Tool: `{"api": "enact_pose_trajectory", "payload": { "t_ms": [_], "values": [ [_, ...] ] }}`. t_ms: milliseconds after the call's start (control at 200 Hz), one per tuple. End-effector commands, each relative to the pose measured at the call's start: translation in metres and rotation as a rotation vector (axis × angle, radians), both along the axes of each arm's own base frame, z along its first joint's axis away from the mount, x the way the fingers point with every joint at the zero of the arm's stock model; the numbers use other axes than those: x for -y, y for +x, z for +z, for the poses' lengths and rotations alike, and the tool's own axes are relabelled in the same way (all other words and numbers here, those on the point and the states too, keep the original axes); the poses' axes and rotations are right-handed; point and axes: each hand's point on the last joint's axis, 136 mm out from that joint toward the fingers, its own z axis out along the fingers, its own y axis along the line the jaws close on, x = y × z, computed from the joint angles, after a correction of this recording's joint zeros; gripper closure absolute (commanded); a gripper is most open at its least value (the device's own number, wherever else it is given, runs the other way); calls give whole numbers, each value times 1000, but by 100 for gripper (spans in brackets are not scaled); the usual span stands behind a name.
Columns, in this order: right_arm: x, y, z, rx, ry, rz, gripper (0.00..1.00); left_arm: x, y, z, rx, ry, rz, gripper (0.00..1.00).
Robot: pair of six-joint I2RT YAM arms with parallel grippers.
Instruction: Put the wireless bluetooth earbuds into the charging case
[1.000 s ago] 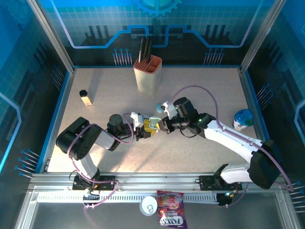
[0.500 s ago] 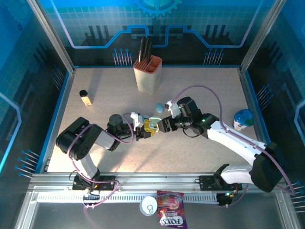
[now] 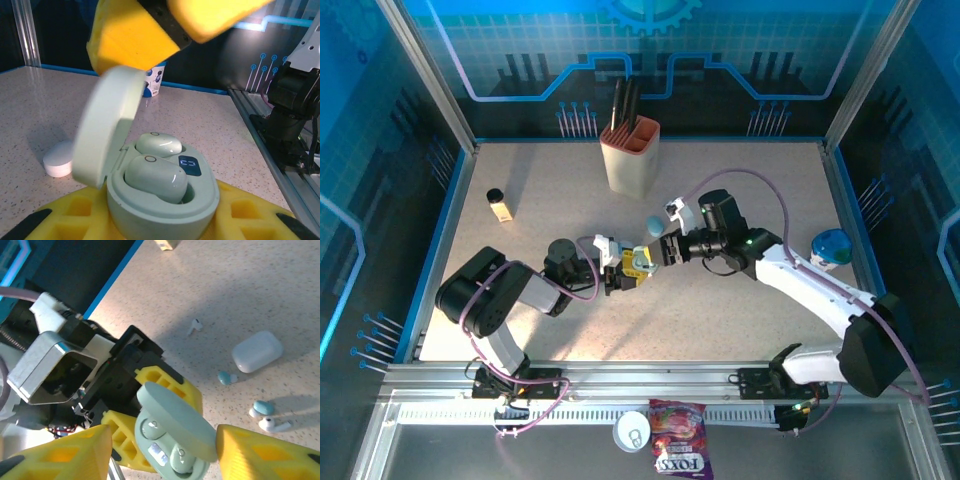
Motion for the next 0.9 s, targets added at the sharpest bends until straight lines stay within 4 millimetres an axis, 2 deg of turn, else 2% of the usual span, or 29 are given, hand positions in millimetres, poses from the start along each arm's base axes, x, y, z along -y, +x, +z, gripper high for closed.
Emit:
{"api": "enact_pose_trajectory", "payload": {
  "t_ms": [0,85,160,225,325,380,425,450,505,590,615,720,895],
  "values": [
    [-5,-12,13,11,58,79,49,2,7,22,43,-43,16,72],
    [-3,-20,12,-4,70,98,52,2,9,21,31,-44,19,72],
    [2,-18,12,-2,67,51,52,3,10,22,34,-45,20,72],
    [12,-9,13,-7,58,-44,44,3,12,24,44,-46,23,71],
    [28,8,8,-130,87,-182,36,4,15,30,65,-53,37,71],
    [29,9,8,-201,123,-196,35,4,17,34,77,-60,45,71],
    [31,6,-2,-288,124,-190,34,4,17,38,84,-66,43,71],
    [30,3,-10,-358,123,-180,34,5,18,40,86,-68,41,71],
    [25,-2,-14,-449,147,-142,34,6,19,42,92,-71,37,70],
    [13,-3,-6,-494,223,-90,35,8,20,43,95,-73,32,70],
    [12,-6,-13,-526,233,-84,35,8,21,44,98,-74,33,70],
    [6,-3,-11,-559,289,-72,37,9,21,45,102,-76,33,71],
    [3,-2,-23,-629,296,-56,49,11,19,43,98,-73,23,70]
  ]
}}
